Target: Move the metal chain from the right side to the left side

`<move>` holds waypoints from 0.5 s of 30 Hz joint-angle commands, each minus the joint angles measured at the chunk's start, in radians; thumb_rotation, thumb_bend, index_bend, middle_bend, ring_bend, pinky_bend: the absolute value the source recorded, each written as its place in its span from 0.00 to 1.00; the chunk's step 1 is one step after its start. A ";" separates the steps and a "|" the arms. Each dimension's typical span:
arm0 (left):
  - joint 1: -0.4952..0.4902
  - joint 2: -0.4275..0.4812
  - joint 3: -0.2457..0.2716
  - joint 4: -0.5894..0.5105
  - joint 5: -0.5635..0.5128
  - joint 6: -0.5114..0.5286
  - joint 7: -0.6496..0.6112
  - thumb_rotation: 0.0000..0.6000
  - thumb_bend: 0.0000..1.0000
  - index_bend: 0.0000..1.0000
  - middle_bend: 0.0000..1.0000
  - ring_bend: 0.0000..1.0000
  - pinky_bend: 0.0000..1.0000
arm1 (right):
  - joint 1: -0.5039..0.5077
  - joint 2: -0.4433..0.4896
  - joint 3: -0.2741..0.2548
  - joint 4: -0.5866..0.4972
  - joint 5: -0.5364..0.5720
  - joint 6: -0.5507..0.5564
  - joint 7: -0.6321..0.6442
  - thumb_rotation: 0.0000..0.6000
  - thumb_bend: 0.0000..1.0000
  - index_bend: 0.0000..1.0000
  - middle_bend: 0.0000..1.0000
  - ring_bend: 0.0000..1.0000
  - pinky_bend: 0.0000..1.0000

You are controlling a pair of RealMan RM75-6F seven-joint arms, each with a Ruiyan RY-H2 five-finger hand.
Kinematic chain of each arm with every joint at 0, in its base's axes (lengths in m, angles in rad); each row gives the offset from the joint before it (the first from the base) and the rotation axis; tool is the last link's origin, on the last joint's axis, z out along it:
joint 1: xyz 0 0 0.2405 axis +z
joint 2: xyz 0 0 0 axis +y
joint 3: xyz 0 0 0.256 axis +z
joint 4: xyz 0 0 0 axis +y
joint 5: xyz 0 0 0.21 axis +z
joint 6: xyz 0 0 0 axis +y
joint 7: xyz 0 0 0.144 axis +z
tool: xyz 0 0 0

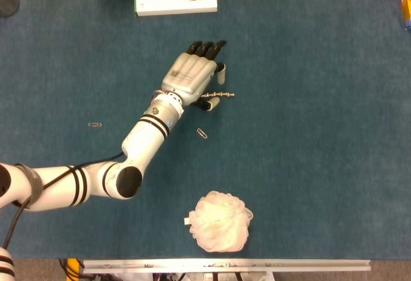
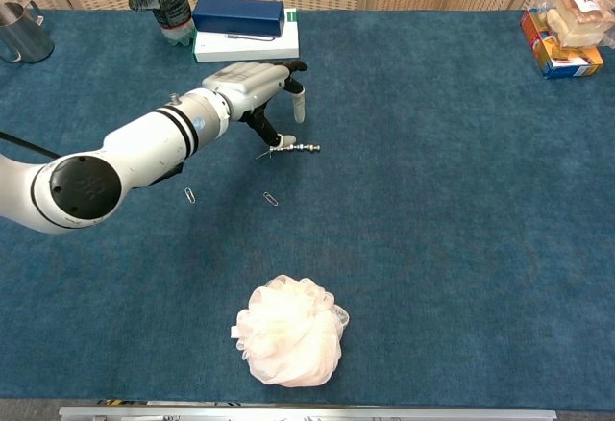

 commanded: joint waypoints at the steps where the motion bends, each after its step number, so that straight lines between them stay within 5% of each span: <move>1: -0.003 -0.004 -0.003 0.005 0.004 -0.005 -0.013 1.00 0.28 0.42 0.00 0.00 0.03 | -0.002 0.001 0.002 -0.001 0.000 0.002 -0.001 1.00 0.03 0.28 0.11 0.00 0.04; 15: 0.001 -0.040 -0.005 0.046 0.031 -0.004 -0.074 1.00 0.28 0.49 0.00 0.00 0.03 | -0.017 0.046 -0.005 -0.037 -0.012 0.005 0.036 1.00 0.03 0.28 0.11 0.00 0.04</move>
